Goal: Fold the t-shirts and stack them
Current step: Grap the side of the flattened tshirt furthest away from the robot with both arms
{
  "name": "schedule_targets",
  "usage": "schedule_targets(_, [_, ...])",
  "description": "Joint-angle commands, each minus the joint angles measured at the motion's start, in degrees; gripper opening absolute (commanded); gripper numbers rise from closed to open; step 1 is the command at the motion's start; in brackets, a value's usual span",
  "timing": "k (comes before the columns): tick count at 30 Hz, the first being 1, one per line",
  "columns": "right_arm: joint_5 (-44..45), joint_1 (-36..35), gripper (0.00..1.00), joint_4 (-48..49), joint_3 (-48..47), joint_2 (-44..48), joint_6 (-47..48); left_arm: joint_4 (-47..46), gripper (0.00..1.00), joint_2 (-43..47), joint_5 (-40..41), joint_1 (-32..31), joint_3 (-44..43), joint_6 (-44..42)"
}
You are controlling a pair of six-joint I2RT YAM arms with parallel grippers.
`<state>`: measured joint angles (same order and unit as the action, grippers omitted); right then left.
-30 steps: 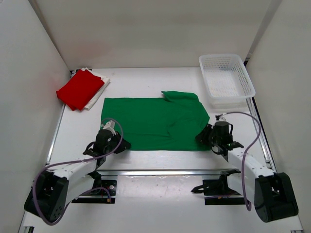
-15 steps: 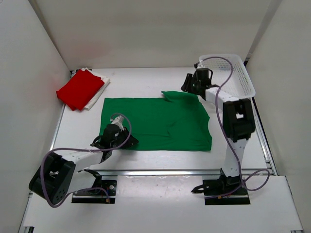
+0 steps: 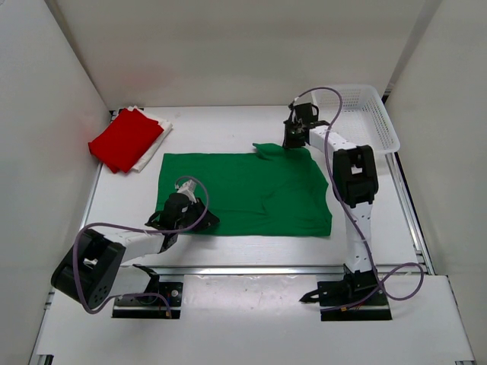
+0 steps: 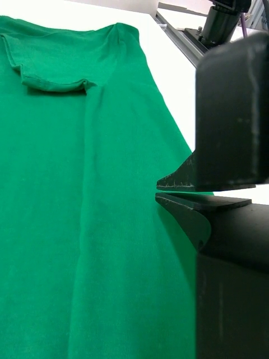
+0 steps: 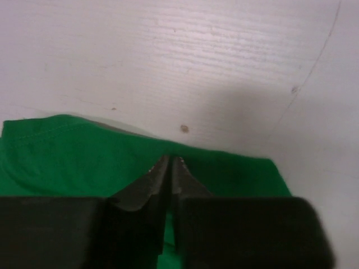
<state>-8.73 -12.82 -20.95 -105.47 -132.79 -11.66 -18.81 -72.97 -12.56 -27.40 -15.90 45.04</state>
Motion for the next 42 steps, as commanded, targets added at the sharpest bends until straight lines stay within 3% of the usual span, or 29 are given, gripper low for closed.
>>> schedule_targets(1, [0.11,-0.54,0.03,-1.55,2.37,4.82,-0.02,-2.55,0.17,-0.15,-0.54,0.15,-0.71,0.23])
schedule_targets(7, [2.67,-2.64,0.0,3.63,13.52,16.85,-0.91,-2.2,0.17,0.29,-0.54,0.5,-1.59,0.32])
schedule_targets(12, [8.55,-5.64,0.0,8.1,28.7,29.14,-4.15,-2.98,0.17,0.81,-0.36,0.5,-1.33,0.84])
schedule_targets(16, [4.96,-6.08,0.0,13.82,40.77,34.7,-6.18,-3.34,0.17,0.9,-0.54,1.03,-0.19,0.85])
schedule_targets(18, [4.78,-4.68,0.04,15.23,40.35,34.18,-5.83,-3.17,0.16,1.07,-0.01,0.59,-0.53,1.37])
schedule_targets(20, [1.28,-2.57,0.2,15.59,36.24,31.56,-5.83,-2.82,0.17,1.51,0.17,0.41,-1.06,1.28])
schedule_targets(24, [3.45,-1.51,0.38,12.08,25.24,23.91,-1.53,-2.46,0.17,2.31,1.39,-0.46,-0.71,1.37])
schedule_targets(28, [2.49,-0.27,0.46,6.45,12.25,13.71,0.84,-3.52,0.17,1.52,0.78,-0.11,0.08,1.72])
schedule_targets(33, [1.26,-1.77,0.46,-1.54,3.44,5.1,2.96,-3.87,0.16,0.9,0.6,0.85,0.17,1.46])
schedule_targets(38, [1.35,-3.18,0.45,-1.2,5.35,5.09,2.26,-4.39,0.17,-0.33,-0.01,1.12,-0.36,1.11])
schedule_targets(39, [1.0,-3.26,0.42,-0.24,6.23,5.87,2.0,-4.66,0.16,-0.68,0.16,0.68,-0.27,1.54])
schedule_targets(42, [1.43,-3.26,0.18,0.03,6.86,6.67,1.55,-4.84,0.16,-1.03,0.25,0.42,-0.01,1.63])
